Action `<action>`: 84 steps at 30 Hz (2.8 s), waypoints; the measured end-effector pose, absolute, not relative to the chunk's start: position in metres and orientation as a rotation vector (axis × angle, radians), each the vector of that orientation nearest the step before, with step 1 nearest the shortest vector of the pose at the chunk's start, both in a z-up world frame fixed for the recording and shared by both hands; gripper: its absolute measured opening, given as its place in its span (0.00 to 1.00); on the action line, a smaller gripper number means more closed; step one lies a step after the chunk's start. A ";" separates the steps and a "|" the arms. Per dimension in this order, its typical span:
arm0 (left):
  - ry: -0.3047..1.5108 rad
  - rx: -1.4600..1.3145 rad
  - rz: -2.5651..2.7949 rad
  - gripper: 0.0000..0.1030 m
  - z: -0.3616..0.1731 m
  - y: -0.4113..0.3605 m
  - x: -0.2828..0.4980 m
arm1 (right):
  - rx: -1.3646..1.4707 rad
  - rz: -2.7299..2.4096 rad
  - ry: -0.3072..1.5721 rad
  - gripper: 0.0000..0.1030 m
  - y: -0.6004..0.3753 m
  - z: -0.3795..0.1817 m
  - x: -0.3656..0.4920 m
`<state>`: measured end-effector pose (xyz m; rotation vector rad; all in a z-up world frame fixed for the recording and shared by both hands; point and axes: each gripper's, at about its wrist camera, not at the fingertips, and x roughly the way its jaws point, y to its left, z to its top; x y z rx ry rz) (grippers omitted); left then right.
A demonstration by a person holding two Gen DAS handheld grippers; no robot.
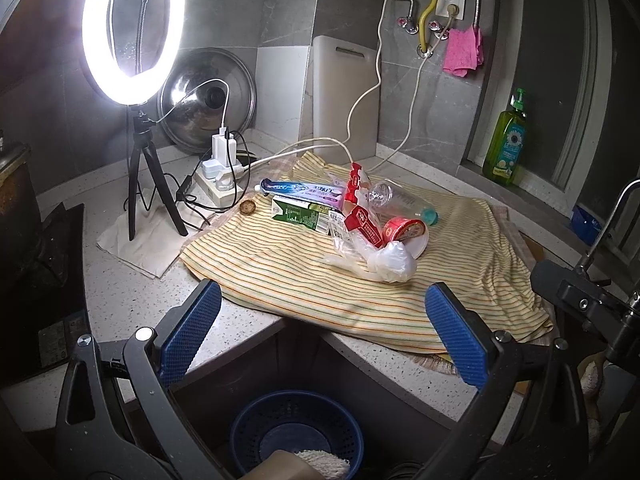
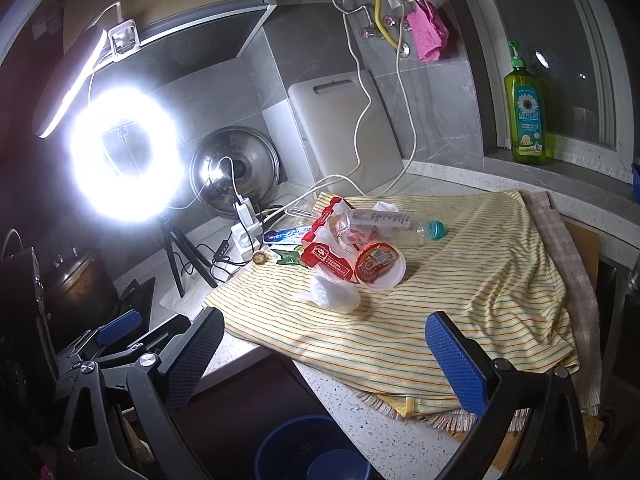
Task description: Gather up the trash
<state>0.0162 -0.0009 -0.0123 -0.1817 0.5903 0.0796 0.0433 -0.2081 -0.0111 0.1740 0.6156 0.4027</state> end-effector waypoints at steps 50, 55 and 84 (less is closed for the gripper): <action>0.591 -0.179 0.095 1.00 -0.010 0.003 0.017 | 0.194 0.398 0.639 0.96 -0.214 -0.012 0.043; 0.589 -0.187 0.101 1.00 -0.010 0.010 0.010 | 0.182 0.399 0.639 0.96 -0.216 -0.011 0.041; 0.980 -0.388 -0.068 0.73 -0.075 0.054 0.153 | 0.282 0.357 0.972 0.76 -0.246 -0.074 0.209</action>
